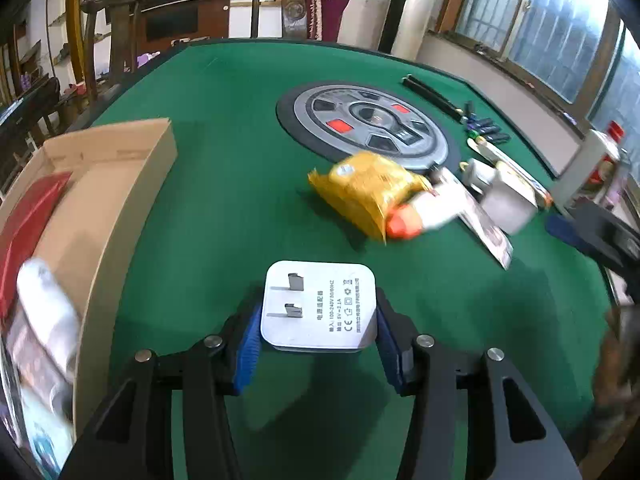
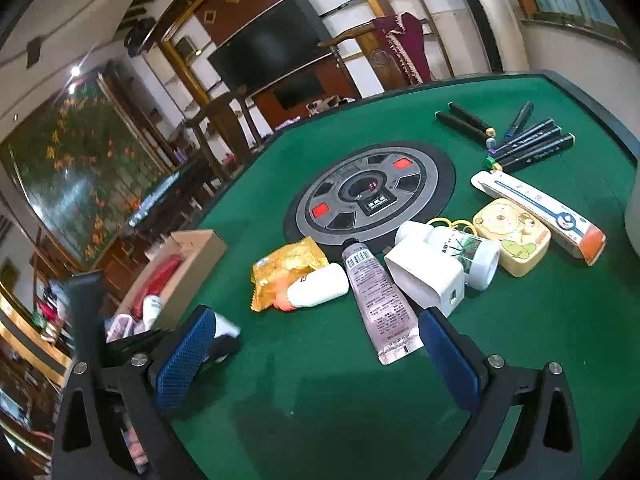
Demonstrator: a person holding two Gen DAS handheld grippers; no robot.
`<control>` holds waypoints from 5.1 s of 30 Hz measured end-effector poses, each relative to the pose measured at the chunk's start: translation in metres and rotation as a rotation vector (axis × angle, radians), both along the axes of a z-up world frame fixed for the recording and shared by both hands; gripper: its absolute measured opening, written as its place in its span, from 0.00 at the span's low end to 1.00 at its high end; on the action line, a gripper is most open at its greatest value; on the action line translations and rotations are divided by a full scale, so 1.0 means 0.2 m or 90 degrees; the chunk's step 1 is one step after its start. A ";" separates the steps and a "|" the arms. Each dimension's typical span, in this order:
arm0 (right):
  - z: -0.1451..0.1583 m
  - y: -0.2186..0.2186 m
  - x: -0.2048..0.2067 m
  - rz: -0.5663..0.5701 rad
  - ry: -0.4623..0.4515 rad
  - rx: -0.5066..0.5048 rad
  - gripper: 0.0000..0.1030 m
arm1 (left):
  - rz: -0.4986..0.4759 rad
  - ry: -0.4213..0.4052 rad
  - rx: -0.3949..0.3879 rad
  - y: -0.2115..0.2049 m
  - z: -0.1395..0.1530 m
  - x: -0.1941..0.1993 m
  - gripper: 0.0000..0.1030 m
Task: Organize objects
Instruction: 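Grasp the small white rectangular box with the right tool while the left holds the charger, then grasp the white green-labelled bottle with the right tool while the left holds the charger, then carry the charger with the left tool and the bottle with the right toward the tray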
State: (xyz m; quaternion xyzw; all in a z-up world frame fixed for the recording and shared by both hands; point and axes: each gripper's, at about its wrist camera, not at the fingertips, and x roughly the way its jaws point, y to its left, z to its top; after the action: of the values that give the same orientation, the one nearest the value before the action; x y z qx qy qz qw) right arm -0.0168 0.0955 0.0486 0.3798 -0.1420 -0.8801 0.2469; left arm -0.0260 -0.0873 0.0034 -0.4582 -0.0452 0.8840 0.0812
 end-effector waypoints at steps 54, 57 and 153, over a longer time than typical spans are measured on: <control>-0.08 0.05 -0.17 0.040 -0.023 0.218 0.23 | 0.006 0.007 0.071 -0.05 -0.02 0.02 0.48; -0.08 0.03 -0.12 0.060 -0.032 0.208 0.23 | 0.006 0.007 0.072 -0.05 -0.02 0.01 0.48; 0.00 -0.32 0.15 0.164 0.035 0.083 0.36 | 0.183 0.164 0.055 -0.60 0.39 0.69 0.50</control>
State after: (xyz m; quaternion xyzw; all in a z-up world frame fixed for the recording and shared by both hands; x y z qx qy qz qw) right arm 0.0132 0.0309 0.0486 0.3859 -0.0281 -0.8585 0.3366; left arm 0.1121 -0.2070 0.0805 -0.3260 -0.1371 0.9351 -0.0212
